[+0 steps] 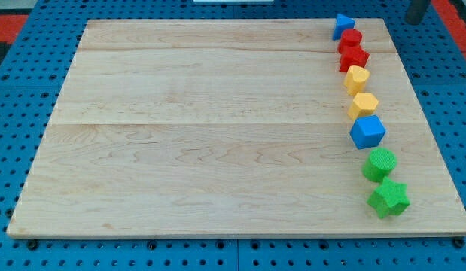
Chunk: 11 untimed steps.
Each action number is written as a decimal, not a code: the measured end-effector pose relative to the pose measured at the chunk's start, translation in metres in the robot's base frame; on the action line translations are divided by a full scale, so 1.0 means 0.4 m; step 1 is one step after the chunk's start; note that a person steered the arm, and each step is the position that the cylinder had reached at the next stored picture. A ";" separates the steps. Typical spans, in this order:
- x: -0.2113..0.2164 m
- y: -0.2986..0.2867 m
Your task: Move the blue triangle to the top center
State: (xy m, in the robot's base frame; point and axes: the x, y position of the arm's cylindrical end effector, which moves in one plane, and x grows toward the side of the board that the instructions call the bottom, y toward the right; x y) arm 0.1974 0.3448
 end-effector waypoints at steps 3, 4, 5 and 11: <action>0.004 -0.016; 0.014 -0.016; 0.017 -0.086; 0.124 -0.350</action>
State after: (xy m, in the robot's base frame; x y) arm 0.2470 0.2047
